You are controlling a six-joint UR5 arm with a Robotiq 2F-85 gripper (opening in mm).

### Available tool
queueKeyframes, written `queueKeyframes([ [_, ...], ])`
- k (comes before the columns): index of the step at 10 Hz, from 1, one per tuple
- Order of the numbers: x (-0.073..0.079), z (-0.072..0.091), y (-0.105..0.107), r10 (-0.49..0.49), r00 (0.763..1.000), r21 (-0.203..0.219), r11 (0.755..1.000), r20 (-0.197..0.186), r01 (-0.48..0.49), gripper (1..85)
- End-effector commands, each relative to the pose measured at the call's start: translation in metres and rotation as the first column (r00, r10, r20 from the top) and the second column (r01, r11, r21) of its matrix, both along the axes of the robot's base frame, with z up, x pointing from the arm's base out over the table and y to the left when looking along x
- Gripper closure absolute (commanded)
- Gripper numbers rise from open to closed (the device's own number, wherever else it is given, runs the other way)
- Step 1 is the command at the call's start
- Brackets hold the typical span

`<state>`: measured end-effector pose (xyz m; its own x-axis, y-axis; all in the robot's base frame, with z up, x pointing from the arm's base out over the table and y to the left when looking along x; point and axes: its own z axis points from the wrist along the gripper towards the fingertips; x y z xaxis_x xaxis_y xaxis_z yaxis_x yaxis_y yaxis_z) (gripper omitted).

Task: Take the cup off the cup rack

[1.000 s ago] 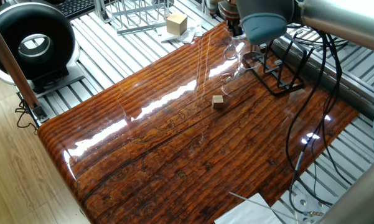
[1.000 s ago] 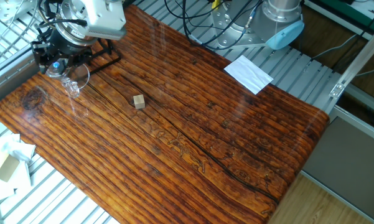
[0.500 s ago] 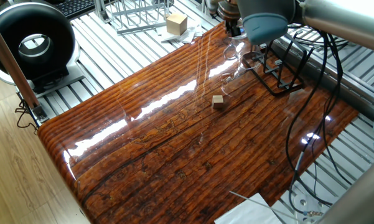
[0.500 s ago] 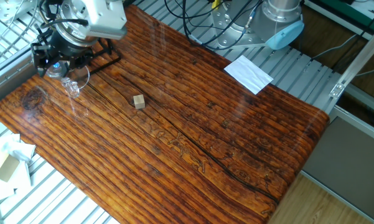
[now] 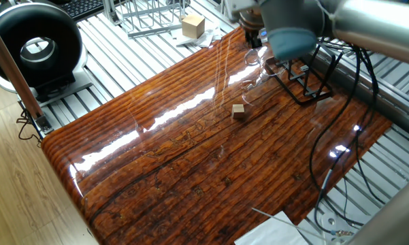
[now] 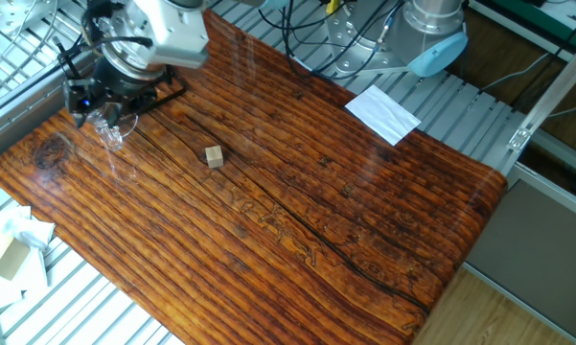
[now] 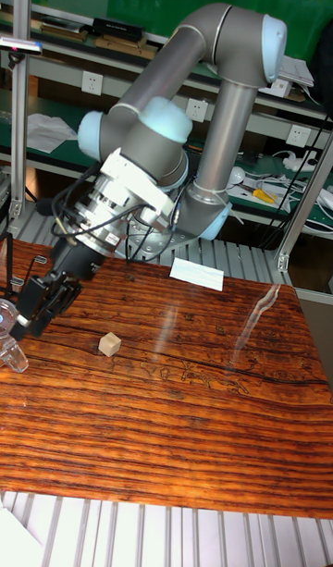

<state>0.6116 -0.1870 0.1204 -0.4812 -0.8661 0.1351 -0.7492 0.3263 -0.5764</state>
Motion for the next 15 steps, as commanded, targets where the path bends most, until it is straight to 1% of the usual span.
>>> queueKeyframes([
  [1, -0.014, -0.033, -0.001, -0.005, 1.0, 0.035, 0.999, 0.012, 0.004, 36.3],
  [3, -0.012, -0.039, -0.007, 0.012, 1.0, 0.01, 1.0, 0.018, -0.012, 36.7],
  [5, -0.01, -0.046, -0.008, 0.037, 0.999, 0.0, 0.999, 0.008, -0.037, 36.7],
  [6, -0.011, -0.049, -0.01, 0.05, 0.999, -0.014, 0.999, 0.003, -0.05, 36.7],
  [8, -0.012, -0.053, -0.018, 0.07, 0.998, -0.044, 0.997, 0.006, -0.069, 36.7],
  [9, -0.012, -0.055, -0.02, 0.08, 0.997, -0.05, 0.996, 0.007, -0.079, 36.7],
  [11, -0.01, -0.055, -0.024, 0.102, 0.995, -0.069, 0.992, 0.01, -0.101, 36.7],
  [12, -0.007, -0.053, -0.027, 0.116, 0.993, -0.095, 0.989, 0.014, -0.115, 37.0],
  [13, -0.006, -0.054, -0.027, 0.124, 0.992, -0.102, 0.987, 0.012, -0.122, 37.0],
  [15, -0.004, -0.052, -0.031, 0.131, 0.991, -0.131, 0.983, 0.01, -0.128, 37.0],
])
